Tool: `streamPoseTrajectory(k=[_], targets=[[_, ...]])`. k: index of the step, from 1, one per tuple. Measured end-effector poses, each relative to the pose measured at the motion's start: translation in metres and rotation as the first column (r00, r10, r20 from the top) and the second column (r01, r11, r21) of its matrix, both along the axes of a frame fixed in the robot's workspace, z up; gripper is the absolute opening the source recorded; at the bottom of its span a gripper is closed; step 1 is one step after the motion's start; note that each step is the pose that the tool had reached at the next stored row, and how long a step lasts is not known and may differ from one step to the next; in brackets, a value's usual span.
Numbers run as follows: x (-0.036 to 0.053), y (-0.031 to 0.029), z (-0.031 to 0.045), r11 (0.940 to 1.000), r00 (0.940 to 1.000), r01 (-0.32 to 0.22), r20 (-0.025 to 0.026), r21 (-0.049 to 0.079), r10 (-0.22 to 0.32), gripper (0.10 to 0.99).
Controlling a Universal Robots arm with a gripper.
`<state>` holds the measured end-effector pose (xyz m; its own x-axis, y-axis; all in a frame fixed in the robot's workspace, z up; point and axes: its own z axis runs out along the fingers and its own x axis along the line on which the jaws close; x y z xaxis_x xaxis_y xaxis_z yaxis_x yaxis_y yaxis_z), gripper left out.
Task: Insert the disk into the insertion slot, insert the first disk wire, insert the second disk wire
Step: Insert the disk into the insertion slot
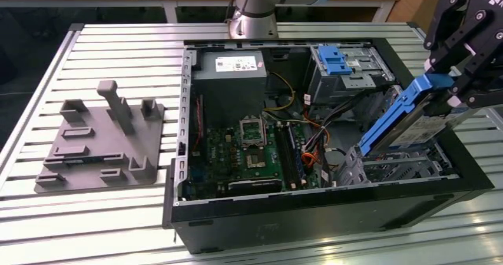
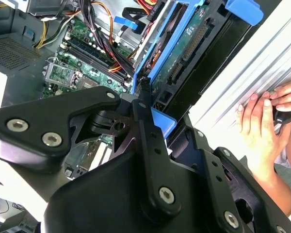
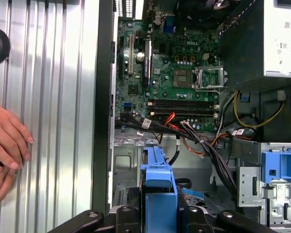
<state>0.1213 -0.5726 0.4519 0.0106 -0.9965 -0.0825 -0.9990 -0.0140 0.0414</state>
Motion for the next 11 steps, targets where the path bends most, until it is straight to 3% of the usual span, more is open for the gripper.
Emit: streamPoseTrajectory(k=[11], targets=[[0.0, 0.0, -0.0047, 1.0, 1.0, 0.007, 0.0, 0.0, -0.007, 0.365]])
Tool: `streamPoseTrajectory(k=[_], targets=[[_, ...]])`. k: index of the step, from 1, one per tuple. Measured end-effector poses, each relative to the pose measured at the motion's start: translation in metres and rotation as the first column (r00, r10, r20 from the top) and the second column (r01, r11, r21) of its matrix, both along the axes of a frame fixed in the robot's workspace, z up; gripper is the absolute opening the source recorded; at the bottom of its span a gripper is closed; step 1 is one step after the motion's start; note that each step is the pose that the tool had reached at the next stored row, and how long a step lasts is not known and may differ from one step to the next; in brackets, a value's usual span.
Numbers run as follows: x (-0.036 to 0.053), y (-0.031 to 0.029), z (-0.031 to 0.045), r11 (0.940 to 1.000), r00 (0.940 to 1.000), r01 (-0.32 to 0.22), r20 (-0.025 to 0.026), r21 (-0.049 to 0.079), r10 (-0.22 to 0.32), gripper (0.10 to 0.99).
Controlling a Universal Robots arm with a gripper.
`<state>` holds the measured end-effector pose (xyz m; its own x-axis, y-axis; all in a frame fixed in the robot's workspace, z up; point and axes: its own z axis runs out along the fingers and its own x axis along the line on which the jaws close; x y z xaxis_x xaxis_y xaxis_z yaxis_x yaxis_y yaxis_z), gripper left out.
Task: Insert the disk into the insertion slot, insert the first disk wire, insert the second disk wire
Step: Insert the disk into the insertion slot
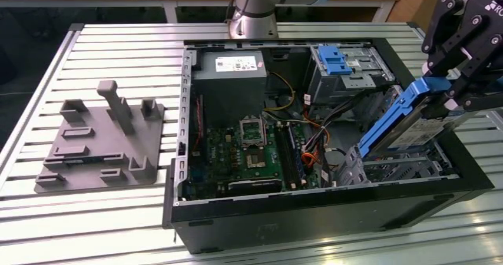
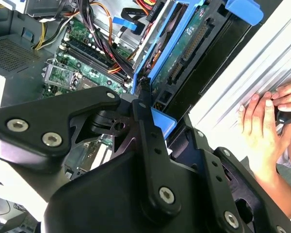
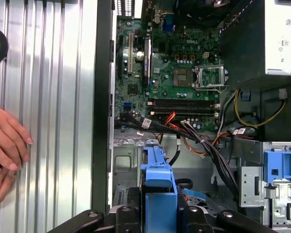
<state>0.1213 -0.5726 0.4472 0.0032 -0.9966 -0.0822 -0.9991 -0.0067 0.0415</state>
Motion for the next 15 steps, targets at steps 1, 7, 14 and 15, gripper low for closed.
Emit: streamPoseTrajectory(k=[1, 7, 14, 15], targets=[[0.0, 0.0, -0.0005, 1.0, 1.0, 0.0, 0.0, 0.0, 0.0, 0.365], [0.0003, 0.0, -0.0041, 1.0, 1.0, 0.003, -0.0001, 0.0, -0.003, 0.365], [0.0003, 0.0012, -0.0108, 1.0, 1.0, 0.003, -0.0002, 0.0, -0.003, 0.365], [0.0003, 0.0013, -0.012, 1.0, 1.0, 0.003, -0.0003, 0.0, -0.003, 0.365]])
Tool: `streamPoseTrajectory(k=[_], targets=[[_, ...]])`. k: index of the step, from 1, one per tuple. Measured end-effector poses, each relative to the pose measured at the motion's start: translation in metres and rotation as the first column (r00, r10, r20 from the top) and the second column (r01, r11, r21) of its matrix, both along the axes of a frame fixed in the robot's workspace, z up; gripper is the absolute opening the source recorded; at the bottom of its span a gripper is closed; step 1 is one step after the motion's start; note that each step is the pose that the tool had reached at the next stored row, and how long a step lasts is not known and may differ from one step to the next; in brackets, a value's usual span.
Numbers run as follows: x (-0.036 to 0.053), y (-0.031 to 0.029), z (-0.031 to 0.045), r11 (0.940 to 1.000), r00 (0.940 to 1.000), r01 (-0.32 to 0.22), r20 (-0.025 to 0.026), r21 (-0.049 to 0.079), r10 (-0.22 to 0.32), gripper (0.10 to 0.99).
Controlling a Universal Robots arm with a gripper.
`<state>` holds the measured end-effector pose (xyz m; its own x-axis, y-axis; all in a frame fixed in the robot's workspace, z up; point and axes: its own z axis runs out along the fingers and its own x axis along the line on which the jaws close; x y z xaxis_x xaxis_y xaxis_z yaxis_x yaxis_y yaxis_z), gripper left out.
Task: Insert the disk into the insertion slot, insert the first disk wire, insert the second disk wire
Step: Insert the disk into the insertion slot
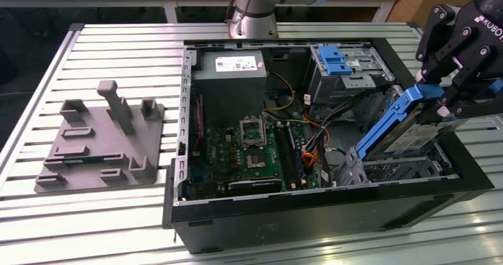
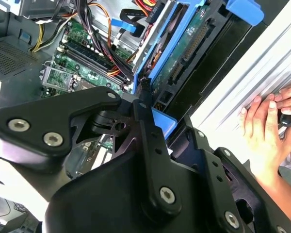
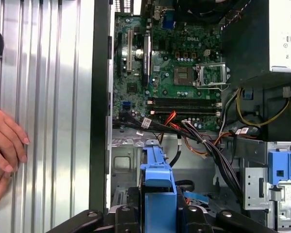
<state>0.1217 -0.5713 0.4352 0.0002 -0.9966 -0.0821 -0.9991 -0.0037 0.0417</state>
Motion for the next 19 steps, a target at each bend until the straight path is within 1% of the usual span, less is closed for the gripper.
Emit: streamPoseTrajectory(k=[16, 19], targets=[[0.0001, 0.0003, -0.028, 1.0, 1.0, 0.0, 0.0, 0.0, 0.0, 0.365], [0.0002, 0.0004, -0.0298, 1.0, 1.0, 0.0, 0.0001, 0.0, 0.0, 0.365]])
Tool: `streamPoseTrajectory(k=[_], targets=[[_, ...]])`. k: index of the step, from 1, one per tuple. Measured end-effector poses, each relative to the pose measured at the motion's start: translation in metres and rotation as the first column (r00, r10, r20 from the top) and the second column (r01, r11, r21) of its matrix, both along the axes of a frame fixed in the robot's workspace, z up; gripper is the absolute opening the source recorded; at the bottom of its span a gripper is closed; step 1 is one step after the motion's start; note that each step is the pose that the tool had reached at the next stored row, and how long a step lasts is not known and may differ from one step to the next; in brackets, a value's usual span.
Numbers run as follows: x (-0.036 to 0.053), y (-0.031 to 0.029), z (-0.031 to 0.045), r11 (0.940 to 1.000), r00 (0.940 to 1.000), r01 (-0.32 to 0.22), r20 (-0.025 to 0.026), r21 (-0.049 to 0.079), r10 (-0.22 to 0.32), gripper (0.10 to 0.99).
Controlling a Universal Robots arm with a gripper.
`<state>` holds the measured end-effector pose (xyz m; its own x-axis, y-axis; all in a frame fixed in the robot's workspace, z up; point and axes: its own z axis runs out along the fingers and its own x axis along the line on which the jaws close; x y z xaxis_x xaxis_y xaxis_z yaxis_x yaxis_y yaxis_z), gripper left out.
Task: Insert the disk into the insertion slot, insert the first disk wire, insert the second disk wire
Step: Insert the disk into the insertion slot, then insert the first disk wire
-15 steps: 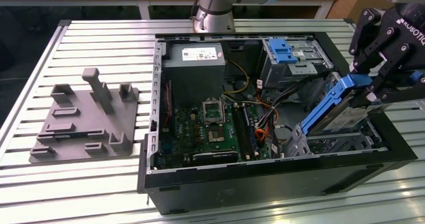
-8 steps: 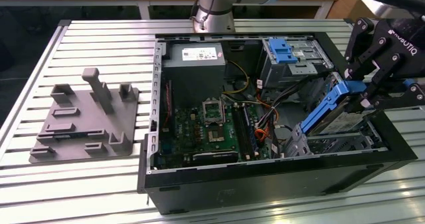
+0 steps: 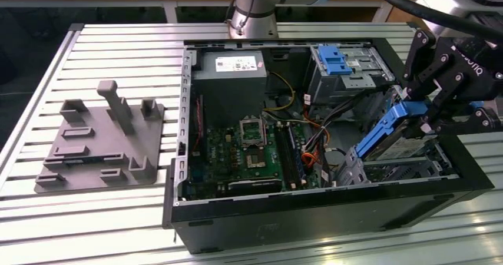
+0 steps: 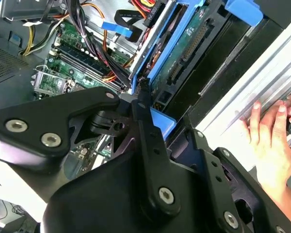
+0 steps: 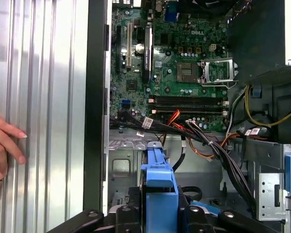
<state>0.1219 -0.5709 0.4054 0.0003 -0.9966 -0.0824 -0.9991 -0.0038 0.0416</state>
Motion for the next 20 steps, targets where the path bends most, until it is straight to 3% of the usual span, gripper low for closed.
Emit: streamPoseTrajectory(k=[3, 5, 20], targets=[[0.0, -0.0001, 0.0, 1.0, 1.0, 0.0, -0.0001, 0.0, 0.0, 0.431], [0.0, -0.0001, -0.0001, 1.0, 1.0, 0.0, -0.0001, 0.0, 0.0, 0.557], [0.0, 0.0, -0.0006, 1.0, 1.0, 0.0, -0.0001, 0.0, 0.0, 0.557]])
